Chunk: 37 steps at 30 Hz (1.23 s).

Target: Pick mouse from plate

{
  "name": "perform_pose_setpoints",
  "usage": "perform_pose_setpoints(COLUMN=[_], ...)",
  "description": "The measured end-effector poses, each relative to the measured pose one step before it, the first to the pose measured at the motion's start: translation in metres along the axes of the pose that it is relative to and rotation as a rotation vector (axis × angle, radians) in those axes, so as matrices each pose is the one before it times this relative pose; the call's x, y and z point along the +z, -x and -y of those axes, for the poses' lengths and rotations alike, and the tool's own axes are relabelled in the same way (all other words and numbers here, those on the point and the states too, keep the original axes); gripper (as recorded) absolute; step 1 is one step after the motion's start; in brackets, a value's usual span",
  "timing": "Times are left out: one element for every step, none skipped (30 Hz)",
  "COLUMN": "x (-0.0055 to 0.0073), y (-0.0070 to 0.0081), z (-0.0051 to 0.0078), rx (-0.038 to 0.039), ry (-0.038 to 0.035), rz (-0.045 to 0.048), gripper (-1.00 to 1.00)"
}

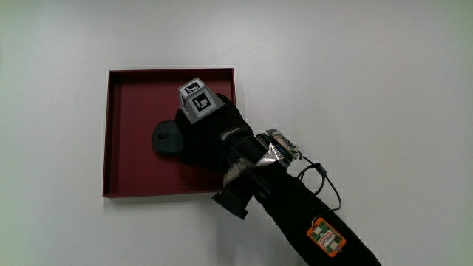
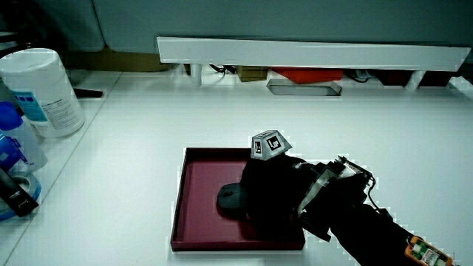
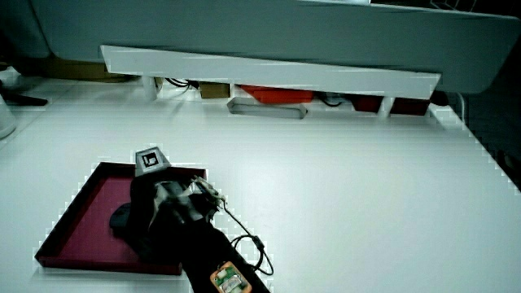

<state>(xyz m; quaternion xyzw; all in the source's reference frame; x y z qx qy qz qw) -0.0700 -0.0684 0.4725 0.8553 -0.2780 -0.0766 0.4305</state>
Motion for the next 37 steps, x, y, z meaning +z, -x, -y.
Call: perform_pose_setpoints(x=[-0.00144,0.00064,-0.00122,0.00141,0.00024,-0.00082,0.00127,0.00131,0.00013,0.00232,0.00157,0.00253,0.00215,0.00281,0.00288,0.00301,0.00261,0.00388,0.00065,0.00197,0.00295,0.00203,0.00216,-0.00603,0.00357,0.00081,0.00028,0.00239,0.00245,0.00009,-0.00196,0.00049,0.00016,0.00404,0.00196,0.00250,-0.00183], y=[-0.00014,-0.00020,0.00018,0.00049,0.00006,-0.00014,-0.00012,-0.00095,-0.00087,-0.00045,-0.00101,-0.00087,-0.00112,-0.00118,-0.00103,-0.00123,-0.00156,-0.00169,-0.00264,-0.00273,-0.00293,-0.00326,-0.00297,-0.00569,-0.00369,-0.00472,-0.00450,-0.00434,-0.00428,-0.00534,-0.00665,-0.00555,-0.00539,-0.00317,-0.00410,-0.00362,-0.00583], z=[-0.00207,0.00145,-0.00145,0.00226,0.00012,-0.00067,0.00221,0.00186,0.00047,0.00380,0.00275,0.00436,0.00403,0.00441,0.00514,0.00563,0.00473,0.00632,0.00214,0.00426,0.00534,0.00467,0.00500,-0.00482,0.00840,0.00407,0.00299,0.00521,0.00577,0.00261,0.00108,0.00429,0.00346,0.00872,0.00529,0.00534,0.00034], rx=[0.02830,-0.01357,0.02183,-0.00820,-0.00783,-0.00096,0.01844,-0.00547,0.01663,-0.00302,-0.00358,-0.00409,0.00351,0.01462,0.00008,-0.01145,0.01797,0.00099,-0.00524,0.00370,-0.00603,-0.00969,-0.00292,0.00780,0.00702,-0.01061,0.03687,-0.04606,0.03142,0.00712,-0.00557,0.01774,0.00088,-0.06076,0.01556,-0.03144,0.01690], ry=[0.01081,-0.01336,0.01195,-0.01495,-0.01249,0.01819,-0.01859,-0.00988,0.01673,-0.02433,0.00114,-0.00800,0.00297,-0.00438,-0.00638,-0.01274,0.00845,-0.01768,0.01392,0.00801,-0.02144,-0.01052,0.00664,0.09986,-0.07295,0.01148,0.00935,-0.03489,-0.01305,0.00021,0.04035,-0.01105,0.01358,-0.06986,-0.02122,-0.02377,0.02801], rz=[-0.01484,0.01213,-0.00955,0.00752,0.00433,0.00318,-0.00587,-0.00114,-0.01315,0.00328,-0.00083,0.00396,-0.00280,-0.00702,0.00280,0.00961,-0.01220,-0.00165,-0.00033,-0.00476,-0.00636,-0.00850,-0.00277,-0.00726,-0.02193,-0.00636,-0.03081,0.02776,-0.04810,-0.01774,-0.00906,-0.02812,-0.00355,0.02341,-0.02537,0.01318,-0.01506], gripper=[1.00,1.00,1.00,1.00,1.00,1.00,1.00,1.00,1.00,1.00,1.00,1.00,1.00,1.00,1.00,1.00,1.00,1.00,1.00,1.00,1.00,1.00,1.00,1.00,1.00,1.00,1.00,1.00,1.00,1.00,1.00,1.00,1.00,1.00,1.00,1.00,1.00])
